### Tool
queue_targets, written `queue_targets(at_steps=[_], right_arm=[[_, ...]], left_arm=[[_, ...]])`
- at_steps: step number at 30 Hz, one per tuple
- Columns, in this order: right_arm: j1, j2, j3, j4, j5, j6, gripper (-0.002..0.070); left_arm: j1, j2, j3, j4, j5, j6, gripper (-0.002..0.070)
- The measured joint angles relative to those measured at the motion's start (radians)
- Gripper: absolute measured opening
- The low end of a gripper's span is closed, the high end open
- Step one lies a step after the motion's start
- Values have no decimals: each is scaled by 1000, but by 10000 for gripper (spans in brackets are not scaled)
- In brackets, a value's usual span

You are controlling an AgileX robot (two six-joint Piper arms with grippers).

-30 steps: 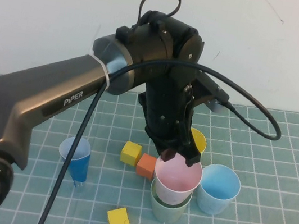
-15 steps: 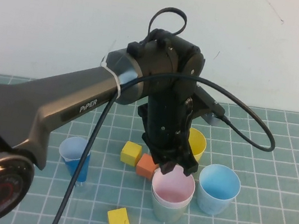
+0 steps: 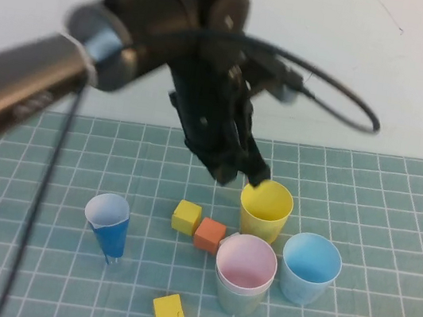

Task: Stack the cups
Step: Pick up the yellow cup

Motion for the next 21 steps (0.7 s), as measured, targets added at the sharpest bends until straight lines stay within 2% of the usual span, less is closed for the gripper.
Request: queue_targets(at_steps=[6,16,21], right_arm=[[0,145,-189,-63,87,-86,-3],[0,649,-539,-136,327,-380,-3],[0,877,-733,-142,490,-472,-3]], left_arm=[[21,-222,106,-58,-40,27,3],[21,-719,579,-70,-210,30,2],[21,-985,810,-72,-272,-23,1]])
